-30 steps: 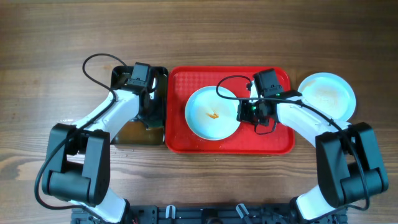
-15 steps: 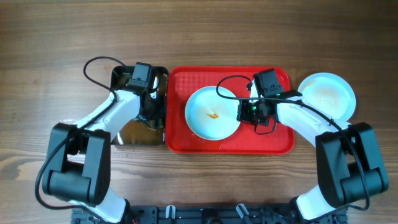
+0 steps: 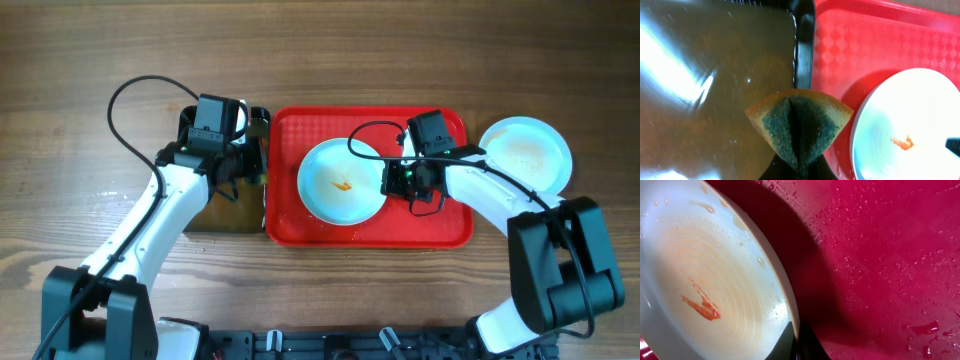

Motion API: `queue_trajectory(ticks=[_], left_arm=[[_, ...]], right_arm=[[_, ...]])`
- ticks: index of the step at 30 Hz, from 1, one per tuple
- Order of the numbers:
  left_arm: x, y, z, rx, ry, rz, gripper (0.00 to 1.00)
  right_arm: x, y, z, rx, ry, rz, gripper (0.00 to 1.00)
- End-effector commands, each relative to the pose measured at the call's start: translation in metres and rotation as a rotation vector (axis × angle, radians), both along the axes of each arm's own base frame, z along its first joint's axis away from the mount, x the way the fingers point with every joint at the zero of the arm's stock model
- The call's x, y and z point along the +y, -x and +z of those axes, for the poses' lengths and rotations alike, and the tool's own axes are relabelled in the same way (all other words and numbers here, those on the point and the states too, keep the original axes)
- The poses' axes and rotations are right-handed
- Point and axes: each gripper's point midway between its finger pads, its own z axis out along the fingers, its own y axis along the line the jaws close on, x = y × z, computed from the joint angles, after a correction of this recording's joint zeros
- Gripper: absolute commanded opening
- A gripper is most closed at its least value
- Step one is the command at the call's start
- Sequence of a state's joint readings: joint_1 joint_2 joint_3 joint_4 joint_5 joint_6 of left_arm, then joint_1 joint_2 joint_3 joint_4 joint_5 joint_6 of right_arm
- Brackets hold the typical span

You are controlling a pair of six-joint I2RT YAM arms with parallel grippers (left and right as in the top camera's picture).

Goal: Clean dirty plates on tray and stack at the side
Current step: 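Dip sponge in water and scrub the held plate with left gripper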

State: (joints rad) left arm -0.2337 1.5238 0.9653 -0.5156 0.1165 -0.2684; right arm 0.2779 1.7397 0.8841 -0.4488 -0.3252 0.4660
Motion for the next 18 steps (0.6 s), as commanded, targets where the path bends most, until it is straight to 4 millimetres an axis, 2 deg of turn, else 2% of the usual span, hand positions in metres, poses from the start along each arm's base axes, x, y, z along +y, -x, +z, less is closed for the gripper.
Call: queue_trajectory(ticks=[1, 4, 5, 11, 13, 18], left_arm=[[0.02, -0.025, 0.019, -0.138, -0.107, 0.076, 0.04], [0.023, -0.044, 0.052, -0.287, -0.112, 0.09, 0.04], [0.021, -0.049, 0.069, -0.354, -0.111, 0.072, 0.04], [0.028, -0.058, 0.133, -0.566, -0.093, 0.123, 0.04], [0.028, -0.056, 0.139, -0.58, -0.088, 0.125, 0.04], [0.028, -0.055, 0.138, -0.575, -0.089, 0.125, 0.04]], right_arm=[[-0.003, 0.009, -0.009, 0.023, 0.025, 0.034, 0.04], [-0.003, 0.009, -0.009, 0.019, 0.027, 0.045, 0.04], [-0.003, 0.008, -0.009, 0.018, 0.027, 0.045, 0.04], [-0.003, 0.008, -0.009, 0.018, 0.027, 0.045, 0.04], [-0.003, 0.008, -0.009, 0.017, 0.027, 0.045, 0.04], [-0.002, 0.008, -0.009, 0.015, 0.026, 0.045, 0.04]])
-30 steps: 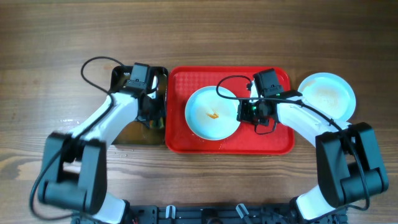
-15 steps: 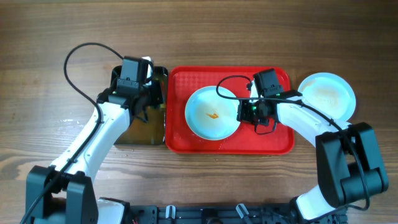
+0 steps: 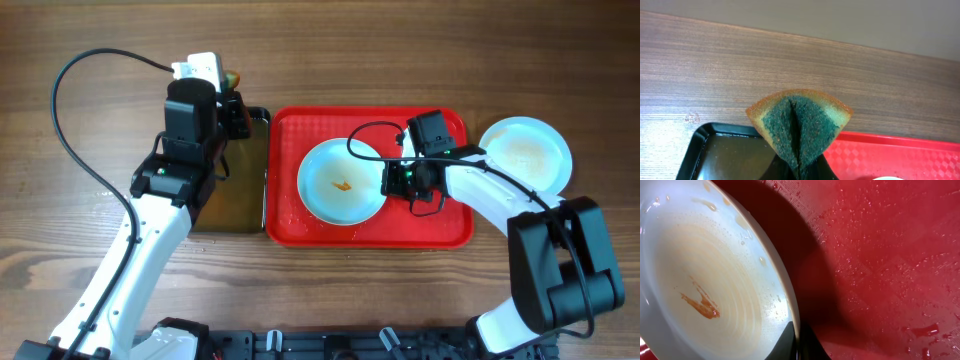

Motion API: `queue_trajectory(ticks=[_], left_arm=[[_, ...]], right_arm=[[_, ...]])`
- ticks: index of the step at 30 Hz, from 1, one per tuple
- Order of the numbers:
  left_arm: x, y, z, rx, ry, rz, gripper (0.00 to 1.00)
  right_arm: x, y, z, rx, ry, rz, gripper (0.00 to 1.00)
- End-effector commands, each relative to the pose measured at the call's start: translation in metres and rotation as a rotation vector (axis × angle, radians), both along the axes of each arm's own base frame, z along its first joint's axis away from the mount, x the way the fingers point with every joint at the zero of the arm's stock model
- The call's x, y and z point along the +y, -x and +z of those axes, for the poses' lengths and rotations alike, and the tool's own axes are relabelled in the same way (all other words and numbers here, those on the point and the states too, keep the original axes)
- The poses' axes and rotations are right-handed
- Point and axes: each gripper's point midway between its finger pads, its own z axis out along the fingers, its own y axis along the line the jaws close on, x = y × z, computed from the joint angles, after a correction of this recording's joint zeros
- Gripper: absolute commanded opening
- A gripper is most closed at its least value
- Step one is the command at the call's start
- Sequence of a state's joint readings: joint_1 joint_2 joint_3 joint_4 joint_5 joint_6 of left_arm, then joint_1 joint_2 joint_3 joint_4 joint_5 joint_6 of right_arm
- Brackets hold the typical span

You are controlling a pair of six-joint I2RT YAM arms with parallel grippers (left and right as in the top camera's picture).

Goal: Clean dirty plates on tray and stack at the side
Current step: 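Dip sponge in water and scrub the held plate with left gripper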

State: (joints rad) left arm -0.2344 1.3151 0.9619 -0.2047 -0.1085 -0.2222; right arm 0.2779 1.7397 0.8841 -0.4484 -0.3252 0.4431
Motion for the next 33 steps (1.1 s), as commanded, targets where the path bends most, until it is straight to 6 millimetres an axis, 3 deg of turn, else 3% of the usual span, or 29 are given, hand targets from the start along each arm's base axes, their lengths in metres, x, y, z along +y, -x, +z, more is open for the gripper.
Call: queue_trajectory(ticks=[1, 4, 7, 12, 17, 23, 29, 33], left_arm=[[0.002, 0.0, 0.01, -0.028, -0.016, 0.007, 0.04], [-0.002, 0.004, 0.002, 0.011, 0.014, 0.001, 0.04], [-0.022, 0.016, -0.031, 0.174, 0.191, -0.013, 0.04], [-0.095, 0.042, -0.086, 0.484, 0.481, -0.229, 0.04], [-0.167, 0.069, -0.134, 0.66, 0.553, -0.457, 0.04], [-0.223, 0.084, -0.174, 0.758, 0.632, -0.468, 0.04], [-0.228, 0.089, -0.199, 0.798, 0.611, -0.455, 0.04], [-0.203, 0.08, -0.22, 0.773, 0.485, -0.34, 0.04]], right_arm=[[-0.003, 0.008, -0.009, 0.024, 0.023, 0.023, 0.04], [-0.003, 0.008, -0.009, 0.023, 0.023, 0.024, 0.04], [-0.002, 0.008, -0.009, 0.023, 0.023, 0.024, 0.04], [-0.003, 0.008, -0.009, 0.023, 0.023, 0.024, 0.04], [-0.003, 0.008, -0.009, 0.023, 0.023, 0.024, 0.04], [-0.002, 0.008, -0.009, 0.024, 0.023, 0.024, 0.04], [-0.002, 0.008, -0.009, 0.024, 0.023, 0.024, 0.04], [-0.003, 0.009, -0.009, 0.027, 0.024, 0.024, 0.04]])
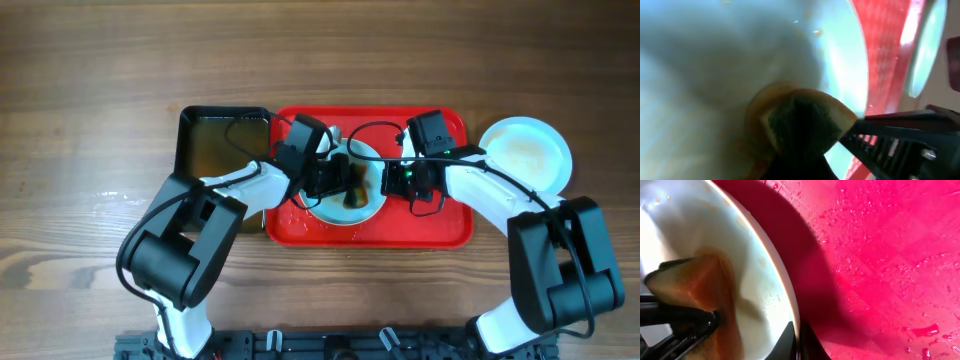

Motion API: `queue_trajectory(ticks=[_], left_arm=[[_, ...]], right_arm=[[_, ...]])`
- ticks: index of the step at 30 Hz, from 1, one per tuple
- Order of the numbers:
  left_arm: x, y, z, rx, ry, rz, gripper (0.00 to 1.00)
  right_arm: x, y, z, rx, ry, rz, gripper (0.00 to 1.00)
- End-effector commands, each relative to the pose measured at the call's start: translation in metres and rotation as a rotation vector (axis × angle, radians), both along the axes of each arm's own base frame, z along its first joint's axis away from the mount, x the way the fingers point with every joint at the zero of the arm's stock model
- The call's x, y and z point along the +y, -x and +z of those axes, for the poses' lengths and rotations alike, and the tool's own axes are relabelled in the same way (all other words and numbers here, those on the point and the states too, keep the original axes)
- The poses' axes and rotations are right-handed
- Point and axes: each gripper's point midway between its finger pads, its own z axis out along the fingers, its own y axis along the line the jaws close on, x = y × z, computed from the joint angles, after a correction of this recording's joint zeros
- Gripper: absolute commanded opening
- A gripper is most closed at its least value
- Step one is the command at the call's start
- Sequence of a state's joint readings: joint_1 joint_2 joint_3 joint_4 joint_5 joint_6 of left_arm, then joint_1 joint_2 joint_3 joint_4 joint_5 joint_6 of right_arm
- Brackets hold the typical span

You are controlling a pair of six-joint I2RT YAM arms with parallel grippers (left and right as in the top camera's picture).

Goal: Clean dirty plates on tray and stack at the side
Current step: 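Dip sponge in water and scrub the held plate with left gripper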

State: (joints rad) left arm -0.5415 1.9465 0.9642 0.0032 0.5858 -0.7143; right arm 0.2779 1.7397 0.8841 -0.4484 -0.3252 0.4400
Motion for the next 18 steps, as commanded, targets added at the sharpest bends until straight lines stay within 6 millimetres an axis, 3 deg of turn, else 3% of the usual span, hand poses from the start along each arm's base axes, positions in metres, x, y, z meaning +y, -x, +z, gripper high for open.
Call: queue_trajectory(ticks=[1, 4, 7, 10, 13, 15, 18], left_arm=[[0.029, -0.012, -0.021, -0.038, -0.156, 0.058, 0.04], [0.055, -0.017, -0.017, -0.069, -0.233, 0.058, 0.04], [0.075, -0.025, 0.0, -0.123, -0.274, 0.062, 0.04], [0.082, -0.026, 0.04, -0.195, -0.233, 0.037, 0.04], [0.095, -0.015, 0.08, -0.253, -0.228, 0.02, 0.04], [0.123, -0.011, 0.094, -0.292, -0.309, 0.032, 0.04], [0.184, -0.011, 0.081, -0.249, -0.553, 0.139, 0.04]], right_arm=[[-0.003, 0.009, -0.009, 0.028, 0.023, 0.022, 0.04], [-0.003, 0.009, -0.009, 0.028, 0.024, 0.021, 0.04], [-0.003, 0.009, -0.009, 0.028, 0.024, 0.021, 0.04], [-0.003, 0.008, -0.009, 0.028, 0.024, 0.021, 0.05], [-0.003, 0.008, -0.009, 0.027, 0.024, 0.021, 0.15], [-0.003, 0.007, -0.009, 0.022, 0.025, 0.02, 0.17], [-0.002, 0.005, -0.008, 0.011, 0.021, 0.02, 0.29]])
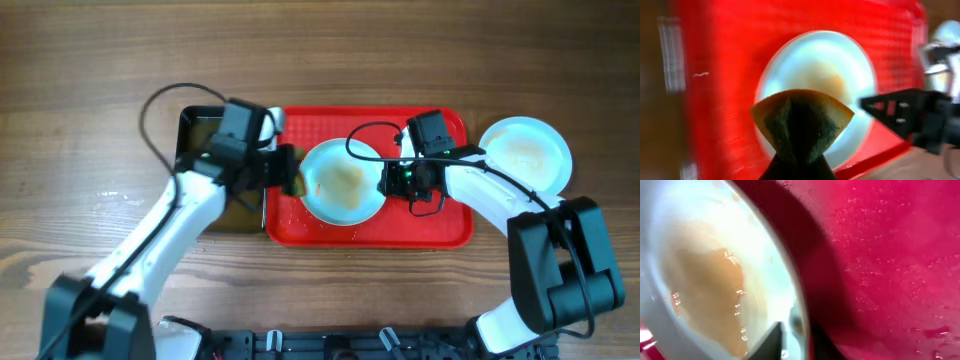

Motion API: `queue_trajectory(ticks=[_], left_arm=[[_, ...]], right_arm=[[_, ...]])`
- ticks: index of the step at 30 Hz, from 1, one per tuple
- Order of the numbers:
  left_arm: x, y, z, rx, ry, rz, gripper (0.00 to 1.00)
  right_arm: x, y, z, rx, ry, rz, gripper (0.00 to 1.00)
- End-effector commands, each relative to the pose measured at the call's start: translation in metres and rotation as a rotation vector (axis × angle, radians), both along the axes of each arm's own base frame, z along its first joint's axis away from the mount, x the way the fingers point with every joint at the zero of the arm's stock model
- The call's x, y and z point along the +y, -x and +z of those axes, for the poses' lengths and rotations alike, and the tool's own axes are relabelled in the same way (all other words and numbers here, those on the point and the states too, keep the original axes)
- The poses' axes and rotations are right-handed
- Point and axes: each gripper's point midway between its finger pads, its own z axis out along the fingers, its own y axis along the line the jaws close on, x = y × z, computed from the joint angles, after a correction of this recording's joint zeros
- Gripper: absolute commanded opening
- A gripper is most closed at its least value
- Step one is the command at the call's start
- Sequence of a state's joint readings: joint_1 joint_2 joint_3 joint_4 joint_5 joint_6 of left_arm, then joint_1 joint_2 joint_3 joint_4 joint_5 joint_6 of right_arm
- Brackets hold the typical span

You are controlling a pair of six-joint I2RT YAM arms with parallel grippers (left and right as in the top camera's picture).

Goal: Clean dirty plates on tray and stack at the side
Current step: 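Dip sponge in water and scrub the held plate with left gripper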

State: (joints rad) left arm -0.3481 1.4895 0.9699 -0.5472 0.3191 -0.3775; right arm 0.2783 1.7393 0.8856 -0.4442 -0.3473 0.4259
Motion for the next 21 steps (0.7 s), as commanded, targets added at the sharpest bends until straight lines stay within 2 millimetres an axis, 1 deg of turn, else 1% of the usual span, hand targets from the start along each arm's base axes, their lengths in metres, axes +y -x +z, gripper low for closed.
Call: queue_trajectory(ticks=[1, 2, 4, 6, 7, 8, 10, 11, 13, 14, 15, 16, 18, 19, 20, 21], left_arm=[[0.068, -0.009, -0.015, -0.022, -0.269, 0.099, 0.04], [0.076, -0.007, -0.02, -0.005, -0.292, 0.102, 0.04], [0.084, -0.006, -0.034, 0.04, -0.306, 0.117, 0.04], [0.087, -0.005, -0.05, 0.079, -0.317, 0.12, 0.04], [0.087, -0.004, -0.061, 0.106, -0.325, 0.116, 0.05], [0.087, -0.004, -0.069, 0.126, -0.331, 0.113, 0.08], [0.09, -0.001, -0.09, 0.179, -0.354, 0.108, 0.19], [0.09, 0.0, -0.096, 0.194, -0.362, 0.107, 0.29], [0.091, 0.003, -0.108, 0.224, -0.371, 0.102, 0.54], [0.091, 0.003, -0.112, 0.233, -0.373, 0.101, 0.64], [0.091, 0.003, -0.115, 0.235, -0.374, 0.1, 0.68], [0.091, 0.002, -0.117, 0.234, -0.373, 0.101, 0.69], [0.089, -0.006, -0.12, 0.21, -0.366, 0.104, 0.69], [0.088, -0.01, -0.119, 0.195, -0.361, 0.107, 0.65], [0.087, -0.013, -0.119, 0.183, -0.357, 0.109, 0.6], [0.086, -0.016, -0.118, 0.168, -0.35, 0.11, 0.47]], right_arm=[[-0.006, 0.004, -0.01, 0.013, 0.041, 0.001, 0.29], [-0.006, 0.003, -0.01, 0.01, 0.04, 0.001, 0.29], [-0.005, 0.003, -0.01, 0.007, 0.038, 0.0, 0.29], [-0.005, 0.003, -0.01, 0.008, 0.038, -0.001, 0.29], [-0.005, 0.003, -0.01, 0.009, 0.039, -0.001, 0.29], [-0.005, 0.003, -0.01, 0.009, 0.039, -0.001, 0.29], [-0.005, 0.003, -0.01, 0.01, 0.036, -0.001, 0.29], [-0.005, 0.003, -0.01, 0.01, 0.036, -0.001, 0.29], [-0.005, 0.003, -0.01, 0.009, 0.036, 0.0, 0.3], [-0.005, 0.003, -0.01, 0.009, 0.036, 0.0, 0.36], [-0.005, 0.003, -0.01, 0.009, 0.036, 0.0, 0.38], [-0.005, 0.003, -0.01, 0.009, 0.036, 0.0, 0.37], [-0.005, 0.003, -0.01, 0.009, 0.036, 0.0, 0.26], [-0.005, 0.003, -0.01, 0.009, 0.036, 0.0, 0.18], [-0.005, 0.003, -0.01, 0.009, 0.036, 0.0, 0.14], [-0.005, 0.003, -0.01, 0.009, 0.036, 0.0, 0.13]])
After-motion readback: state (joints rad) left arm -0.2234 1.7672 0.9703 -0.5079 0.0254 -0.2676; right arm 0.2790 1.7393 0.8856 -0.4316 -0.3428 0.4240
